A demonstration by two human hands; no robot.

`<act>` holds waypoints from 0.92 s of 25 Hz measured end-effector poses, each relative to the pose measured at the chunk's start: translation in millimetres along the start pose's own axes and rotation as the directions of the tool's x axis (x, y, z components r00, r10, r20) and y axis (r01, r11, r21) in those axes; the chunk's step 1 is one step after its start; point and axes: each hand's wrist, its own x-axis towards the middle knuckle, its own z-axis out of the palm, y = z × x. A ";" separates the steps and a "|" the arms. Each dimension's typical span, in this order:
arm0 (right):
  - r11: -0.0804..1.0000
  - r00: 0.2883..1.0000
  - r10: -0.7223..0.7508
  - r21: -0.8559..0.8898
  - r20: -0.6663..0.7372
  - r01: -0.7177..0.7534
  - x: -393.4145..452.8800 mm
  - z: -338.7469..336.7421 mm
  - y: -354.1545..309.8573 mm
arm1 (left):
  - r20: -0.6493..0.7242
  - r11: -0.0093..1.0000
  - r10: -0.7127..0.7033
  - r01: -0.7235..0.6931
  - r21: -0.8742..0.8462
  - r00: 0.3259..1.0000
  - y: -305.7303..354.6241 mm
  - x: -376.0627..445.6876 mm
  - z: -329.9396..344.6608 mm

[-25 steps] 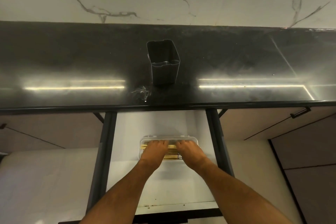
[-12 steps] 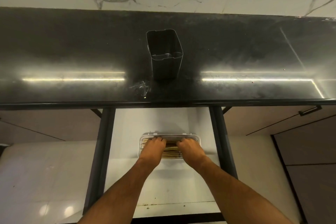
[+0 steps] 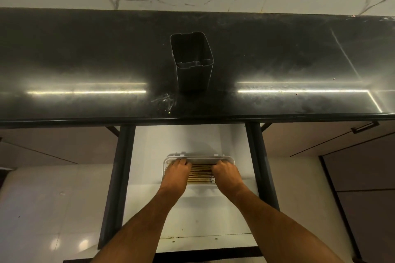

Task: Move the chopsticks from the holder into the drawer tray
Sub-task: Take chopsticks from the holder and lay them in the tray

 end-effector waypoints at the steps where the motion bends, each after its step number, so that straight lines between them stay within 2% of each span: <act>1: 1.000 1.000 0.010 0.016 0.000 -0.010 -0.2 1.0 0.9 | 0.005 1.000 -0.006 0.006 0.005 1.000 -0.4 -0.2 -1.2; 7: 0.998 1.000 0.004 0.070 0.001 -0.004 0.8 -0.6 2.4 | -0.010 0.995 0.014 -0.015 -0.097 1.000 -3.8 -0.3 -3.0; 10: 0.987 0.993 0.046 0.160 -0.109 -0.029 -5.6 -5.8 4.2 | -0.102 0.988 0.008 -0.023 -0.152 0.995 -5.8 -10.9 -5.4; 12: 0.964 0.954 0.148 0.255 -0.259 -0.080 -13.0 -12.0 7.3 | -0.214 0.978 0.006 -0.051 -0.205 0.977 -8.8 -18.6 -7.9; 14: 0.871 0.855 0.358 0.464 -0.376 -0.160 -17.3 -17.2 12.1 | -0.306 0.922 -0.064 -0.061 -0.382 0.950 -14.0 -26.6 -10.7; 16: 0.646 0.735 0.618 0.713 -0.280 -0.272 -17.8 -21.7 18.9 | -0.314 0.759 -0.300 0.026 -0.651 0.901 -17.7 -31.0 -14.8; 17: 0.519 0.689 0.703 0.791 -0.179 -0.325 -17.1 -21.9 23.3 | -0.308 0.674 -0.429 0.073 -0.735 0.849 -18.3 -31.1 -16.4; 19: 0.319 0.627 0.779 0.862 -0.003 -0.393 -14.6 -17.6 31.1 | -0.258 0.563 -0.645 0.219 -0.797 0.720 -21.3 -27.6 -13.3; 20: 0.233 0.611 0.788 0.884 0.073 -0.406 -13.5 -15.1 32.9 | -0.169 0.459 -0.720 0.280 -0.843 0.673 -23.5 -25.4 -9.8; 21: 0.153 0.601 0.787 0.902 0.136 -0.404 -12.7 -12.7 33.2 | -0.044 0.304 -0.768 0.303 -0.903 0.639 -24.1 -22.3 -7.4; 23: 0.016 0.601 0.768 0.930 0.223 -0.366 -11.9 -8.7 28.5 | 0.153 0.064 -0.757 0.305 -0.950 0.636 -24.8 -18.8 -0.3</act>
